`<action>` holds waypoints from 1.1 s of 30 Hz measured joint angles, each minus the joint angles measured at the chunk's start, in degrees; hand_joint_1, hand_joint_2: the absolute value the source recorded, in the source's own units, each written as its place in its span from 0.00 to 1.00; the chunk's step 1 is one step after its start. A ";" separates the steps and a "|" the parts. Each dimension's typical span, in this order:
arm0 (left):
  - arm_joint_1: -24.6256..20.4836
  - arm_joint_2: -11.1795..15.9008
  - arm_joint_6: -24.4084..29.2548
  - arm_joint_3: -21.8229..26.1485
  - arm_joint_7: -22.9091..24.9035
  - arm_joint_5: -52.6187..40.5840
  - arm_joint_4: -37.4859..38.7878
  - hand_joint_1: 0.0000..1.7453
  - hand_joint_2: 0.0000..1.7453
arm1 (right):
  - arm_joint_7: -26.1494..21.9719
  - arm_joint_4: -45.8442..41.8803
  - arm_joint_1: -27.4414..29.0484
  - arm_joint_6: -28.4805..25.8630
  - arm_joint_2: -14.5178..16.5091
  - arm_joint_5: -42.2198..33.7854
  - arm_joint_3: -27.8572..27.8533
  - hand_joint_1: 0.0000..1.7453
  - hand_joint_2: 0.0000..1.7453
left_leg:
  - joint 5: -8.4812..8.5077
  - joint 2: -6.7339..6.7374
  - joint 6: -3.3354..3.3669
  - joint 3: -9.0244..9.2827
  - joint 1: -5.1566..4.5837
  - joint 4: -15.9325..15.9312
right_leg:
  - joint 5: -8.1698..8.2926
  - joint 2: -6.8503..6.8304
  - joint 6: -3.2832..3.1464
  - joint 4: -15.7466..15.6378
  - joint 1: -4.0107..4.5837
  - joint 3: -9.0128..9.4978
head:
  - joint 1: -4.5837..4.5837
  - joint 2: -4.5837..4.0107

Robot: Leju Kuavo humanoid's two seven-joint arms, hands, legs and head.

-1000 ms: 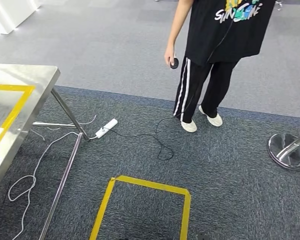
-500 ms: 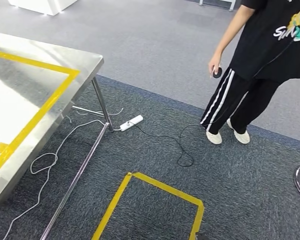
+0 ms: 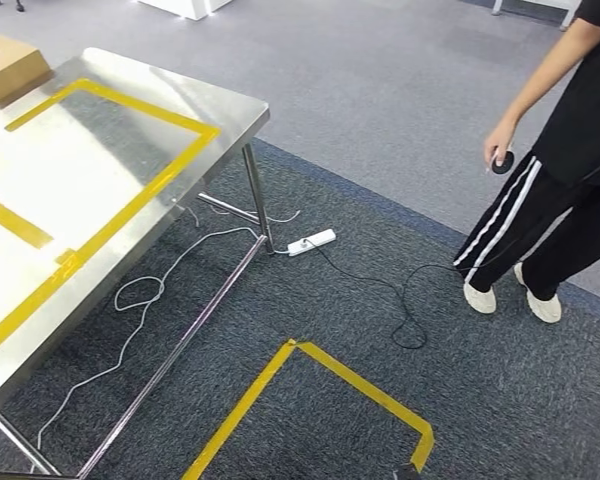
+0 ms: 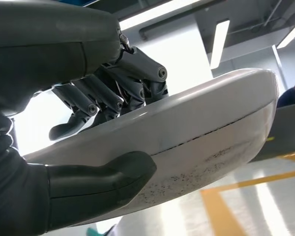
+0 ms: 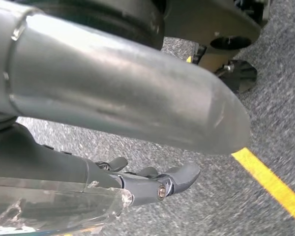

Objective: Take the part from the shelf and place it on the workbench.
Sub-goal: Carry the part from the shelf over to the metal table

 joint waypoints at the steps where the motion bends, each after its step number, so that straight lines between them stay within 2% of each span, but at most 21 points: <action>1: 0.07 -0.07 -0.07 0.01 0.00 -0.05 0.00 1.00 1.00 | 0.01 0.00 -0.02 0.01 0.00 0.05 0.00 0.00 0.00 | 1.21 0.19 -0.07 0.69 0.06 -1.19 | -0.07 -0.79 0.03 0.00 -0.01 0.04 | 0.00 0.00; 2: 0.08 -0.09 -0.11 0.01 0.00 -0.11 -0.01 1.00 1.00 | 0.01 0.00 -0.07 0.01 0.01 0.10 0.00 0.00 0.00 | 3.12 0.75 -0.10 2.43 0.09 -4.31 | -0.16 -1.56 0.13 0.01 -0.01 0.14 | -0.01 0.00; 3: 0.05 -0.11 -0.16 0.00 0.00 -0.17 -0.03 1.00 1.00 | 0.01 0.00 -0.12 0.02 0.01 0.15 0.00 0.00 0.00 | 4.97 2.22 -0.13 4.66 0.06 -8.24 | -0.29 -2.27 0.29 0.02 0.08 0.28 | -0.02 0.00; 5: -0.23 -0.10 -0.27 -0.05 0.00 -0.32 -0.18 1.00 1.00 | 0.02 0.00 -0.20 0.03 0.00 0.28 0.00 0.00 0.00 | 6.80 4.62 0.22 7.99 -0.19 -14.58 | -0.68 -3.61 0.86 0.22 0.53 0.50 | -0.03 0.00; 6: -0.30 -0.11 -0.33 -0.09 0.01 -0.39 -0.26 1.00 1.00 | 0.03 0.00 -0.23 0.05 -0.01 0.33 0.00 0.00 0.00 | 6.76 5.09 0.51 8.51 -0.31 -15.80 | -0.86 -4.28 1.16 0.25 0.77 0.62 | -0.01 0.00; 8: -0.12 -0.19 -0.37 -0.09 0.04 -0.45 -0.35 1.00 1.00 | 0.04 -0.01 -0.33 0.14 -0.01 0.43 0.00 0.00 0.00 | 6.64 3.71 1.28 8.36 -0.28 -16.09 | -1.17 -5.34 1.78 0.19 0.84 0.80 | 0.11 0.00; 10: 0.08 -0.21 -0.37 -0.05 0.08 -0.50 -0.40 1.00 1.00 | 0.04 -0.01 -0.44 0.21 -0.02 0.52 0.01 0.00 0.00 | 6.75 2.25 1.95 8.38 -0.03 -16.26 | -2.60 -2.86 2.46 2.15 0.58 0.08 | 0.27 0.00; 12: -0.14 -0.24 -0.37 -0.11 0.09 -0.57 -0.44 1.00 1.00 | 0.07 -0.01 -0.43 0.22 -0.03 0.58 0.02 0.00 0.00 | 6.86 0.87 2.45 8.39 0.12 -16.31 | -5.87 0.93 2.83 8.60 0.42 -2.87 | 0.50 0.00; 14: -0.32 -0.41 -0.41 -0.20 0.14 -0.64 -0.44 1.00 1.00 | 0.10 0.00 -0.25 0.26 -0.04 0.64 0.02 0.00 0.00 | 6.87 -0.73 2.66 8.39 0.04 -16.28 | -8.31 2.00 2.77 15.67 0.44 -6.60 | 0.56 0.00; 15: -0.31 -0.50 -0.44 -0.23 0.20 -0.69 -0.44 1.00 1.00 | 0.11 0.00 -0.16 0.28 -0.04 0.67 0.02 0.00 0.00 | 6.86 -1.59 2.68 8.42 0.00 -16.25 | -8.06 2.13 2.67 16.86 0.45 -7.50 | 0.57 0.00; 16: -0.30 -0.59 -0.47 -0.25 0.26 -0.74 -0.44 1.00 1.00 | 0.11 0.00 -0.13 0.30 -0.05 0.68 0.02 0.00 0.00 | 6.86 -2.51 2.68 8.48 -0.01 -16.23 | -6.66 2.30 2.52 15.73 0.44 -7.30 | 0.57 0.00; 17: -0.30 -0.65 -0.49 -0.25 0.31 -0.78 -0.44 1.00 1.00 | 0.10 0.00 -0.13 0.30 -0.05 0.69 0.02 0.00 0.00 | 6.85 -3.38 2.66 8.55 0.02 -16.21 | -4.46 2.74 2.36 12.49 0.41 -6.03 | 0.57 0.00; 19: -0.31 -0.67 -0.53 -0.26 0.36 -0.81 -0.44 1.00 1.00 | 0.06 0.01 -0.17 0.32 -0.07 0.71 0.02 0.00 0.00 | 6.81 -5.00 2.41 8.55 0.06 -16.06 | -0.99 5.36 2.14 4.63 0.06 -2.61 | 0.55 0.00; 21: -0.21 -0.64 -0.56 -0.27 0.41 -0.82 -0.50 1.00 1.00 | 0.01 0.02 -0.23 0.39 -0.07 0.72 0.01 0.00 0.00 | 6.96 -6.40 1.81 8.20 0.16 -16.01 | -0.27 7.11 1.92 1.04 -0.12 -0.77 | 0.51 0.00; 23: 0.21 -0.62 -0.66 -0.18 0.49 -0.83 -0.67 1.00 1.00 | -0.06 0.02 -0.29 0.56 -0.05 0.73 0.00 0.00 0.00 | 7.30 -7.69 1.10 7.83 0.36 -16.21 | -0.25 6.07 1.45 0.84 -0.05 -0.44 | 0.51 0.00; 25: 0.58 -0.60 -0.79 -0.01 0.63 -0.81 -0.90 1.00 1.00 | -0.24 0.01 -0.29 0.71 -0.04 0.85 0.01 0.00 0.00 | 6.42 -5.52 0.53 7.08 0.14 -14.96 | -0.03 4.62 0.77 0.57 -0.20 -0.30 | 0.31 0.00; 27: 0.43 -0.62 -0.92 0.04 0.80 -0.79 -1.10 1.00 1.00 | -0.43 0.02 -0.22 0.83 -0.05 1.14 0.02 0.00 0.00 | 3.26 -1.45 0.08 4.52 -0.12 -9.61 | 0.00 3.02 0.22 0.37 -0.19 -0.23 | 0.01 0.00; 29: 0.35 -0.72 -1.08 0.01 0.87 -0.79 -1.19 1.00 1.00 | -0.51 0.04 -0.09 1.00 -0.10 1.41 0.02 0.00 0.00 | 0.14 -0.03 -0.21 1.05 -0.02 -2.38 | -0.13 1.30 -0.05 0.35 -0.06 -0.25 | -0.11 0.00; 30: 0.45 -0.76 -1.14 -0.01 0.87 -0.79 -1.20 1.00 1.00 | -0.52 0.06 -0.06 1.11 -0.13 1.54 0.03 0.00 0.00 | -0.16 0.10 -0.27 0.18 0.02 -0.48 | -0.21 0.46 -0.10 0.36 -0.02 -0.23 | -0.12 0.00; 31: 0.53 -0.79 -1.20 0.00 0.87 -0.79 -1.21 1.00 1.00 | -0.52 0.08 -0.06 1.22 -0.15 1.67 0.04 0.00 0.00 | 0.66 0.19 -0.28 0.41 0.03 -0.76 | -0.29 -0.36 -0.10 0.36 0.00 -0.17 | -0.13 0.00; 33: 0.56 -0.75 -1.25 0.03 0.87 -0.80 -1.25 1.00 1.00 | -0.54 0.09 -0.14 1.47 -0.16 1.99 0.08 0.00 0.00 | 4.37 1.54 -0.05 4.10 -0.08 -7.24 | -0.51 -1.92 0.07 0.36 0.04 0.12 | -0.13 0.00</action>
